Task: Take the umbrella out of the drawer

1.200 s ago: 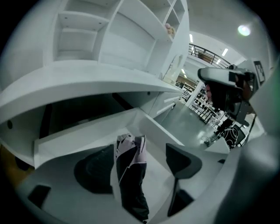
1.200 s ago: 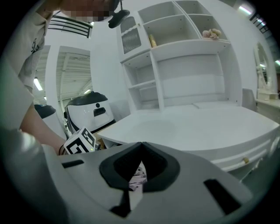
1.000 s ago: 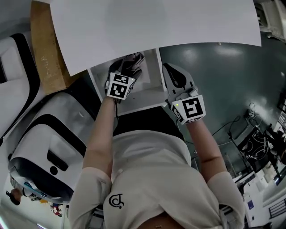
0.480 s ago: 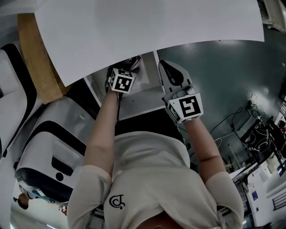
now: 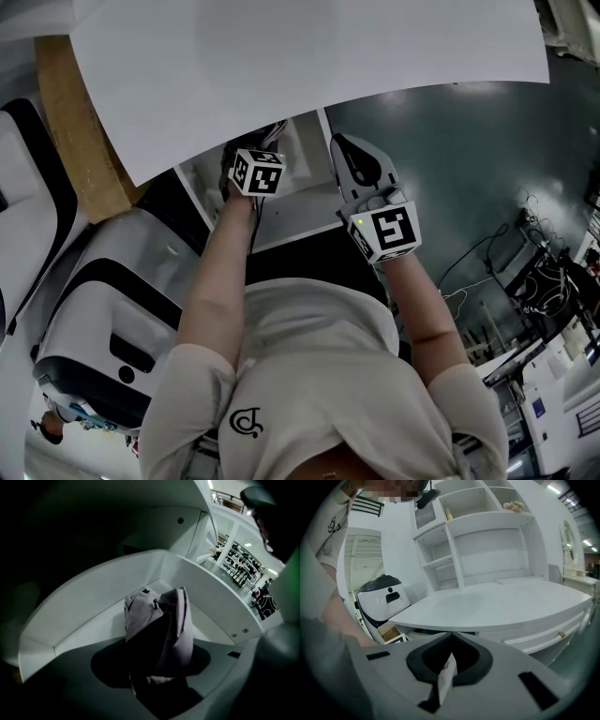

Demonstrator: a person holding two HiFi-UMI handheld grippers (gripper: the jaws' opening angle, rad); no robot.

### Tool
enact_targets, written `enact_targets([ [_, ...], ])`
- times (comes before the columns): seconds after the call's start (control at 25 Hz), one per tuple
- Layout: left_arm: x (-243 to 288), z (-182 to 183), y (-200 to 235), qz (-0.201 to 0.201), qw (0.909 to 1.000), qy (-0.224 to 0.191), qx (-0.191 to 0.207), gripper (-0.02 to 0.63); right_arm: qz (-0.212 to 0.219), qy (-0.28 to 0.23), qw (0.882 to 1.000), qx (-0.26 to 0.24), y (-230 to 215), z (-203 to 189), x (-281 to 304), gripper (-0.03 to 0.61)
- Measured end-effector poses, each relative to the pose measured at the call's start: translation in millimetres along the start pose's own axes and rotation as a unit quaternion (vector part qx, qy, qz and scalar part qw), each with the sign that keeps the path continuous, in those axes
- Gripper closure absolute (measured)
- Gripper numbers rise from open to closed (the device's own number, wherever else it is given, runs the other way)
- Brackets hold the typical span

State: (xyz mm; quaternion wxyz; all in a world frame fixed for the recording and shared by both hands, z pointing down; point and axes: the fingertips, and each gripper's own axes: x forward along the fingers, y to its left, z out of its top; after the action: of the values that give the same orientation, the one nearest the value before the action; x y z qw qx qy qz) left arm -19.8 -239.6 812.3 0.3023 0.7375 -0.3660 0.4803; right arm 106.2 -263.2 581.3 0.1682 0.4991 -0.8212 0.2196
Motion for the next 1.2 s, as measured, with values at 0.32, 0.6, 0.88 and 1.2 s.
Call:
enact_targets([
  [0.32, -8.9, -0.5, 3.0, -0.022, 0.9995, -0.005, -0.022, 0.390, 0.001, 0.006, 1.000, -0.007, 3.9, 5.0, -11.9, 0.572],
  [0.6, -40.0, 15.0, -1.9, -0.010, 0.9985, -0.044, -0.032, 0.396, 0.019, 0.001, 1.000, -0.025, 14.4, 16.4, -24.2, 0.572],
  [0.88, -81.9, 21.6, -20.3, -0.016, 0.9976, -0.067, -0.003, 0.396, 0.025, -0.027, 0.998, -0.049, 18.9, 44.4, -49.8, 0.572],
  [1.2, -147.4, 51.5, -32.0, 0.014, 0.9898, -0.142, 0.002, 0.396, 0.044, -0.058, 0.996, -0.061, 25.2, 65.8, -79.8, 0.572],
])
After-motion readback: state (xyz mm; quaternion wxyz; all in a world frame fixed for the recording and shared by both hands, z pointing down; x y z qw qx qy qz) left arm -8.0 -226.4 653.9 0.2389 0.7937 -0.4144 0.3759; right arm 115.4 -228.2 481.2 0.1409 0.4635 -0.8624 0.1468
